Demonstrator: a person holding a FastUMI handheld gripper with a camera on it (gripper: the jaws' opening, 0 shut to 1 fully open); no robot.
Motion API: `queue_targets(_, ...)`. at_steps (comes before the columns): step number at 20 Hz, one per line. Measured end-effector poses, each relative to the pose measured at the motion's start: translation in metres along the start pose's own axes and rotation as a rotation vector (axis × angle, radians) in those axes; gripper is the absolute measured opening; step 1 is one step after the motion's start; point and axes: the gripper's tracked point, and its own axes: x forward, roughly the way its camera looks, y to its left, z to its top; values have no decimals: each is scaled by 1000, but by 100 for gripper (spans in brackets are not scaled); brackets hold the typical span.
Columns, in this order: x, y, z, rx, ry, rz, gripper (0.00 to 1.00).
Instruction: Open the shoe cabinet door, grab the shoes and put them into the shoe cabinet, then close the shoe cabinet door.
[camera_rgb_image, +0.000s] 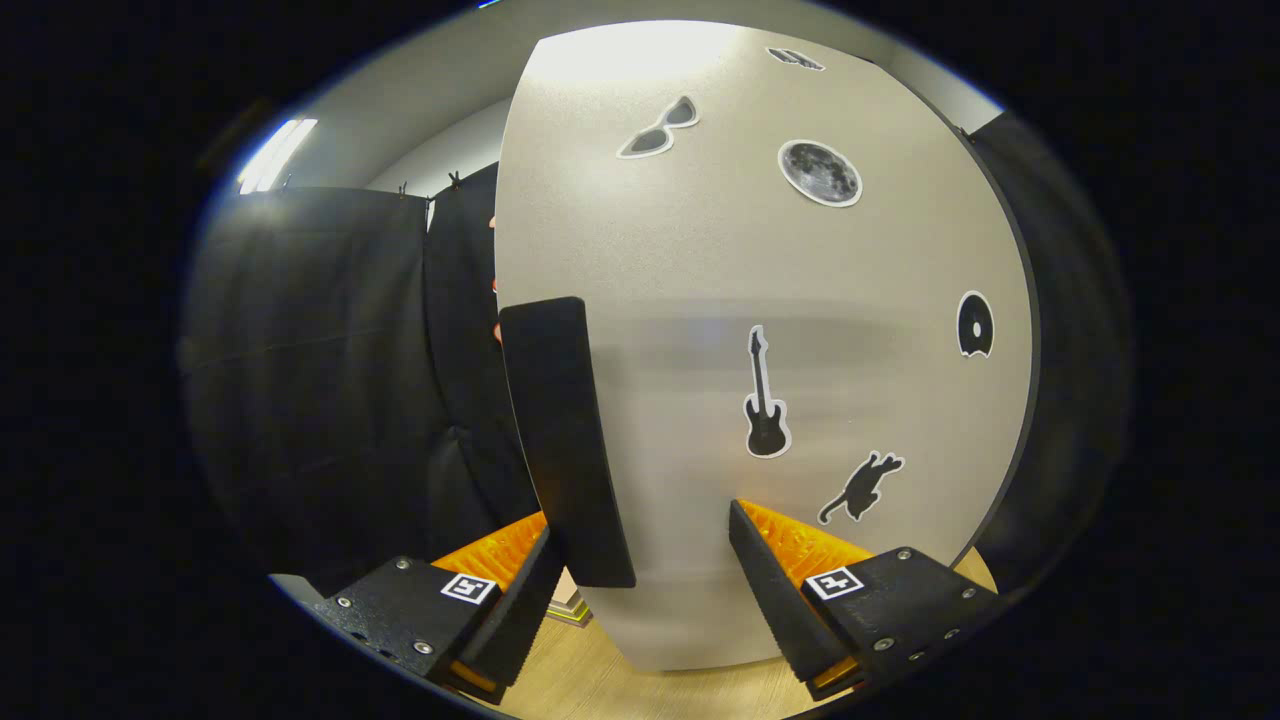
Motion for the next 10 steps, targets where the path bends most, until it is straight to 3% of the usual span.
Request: queue_targets(10,18,-3,3,11,-49,-90,98)
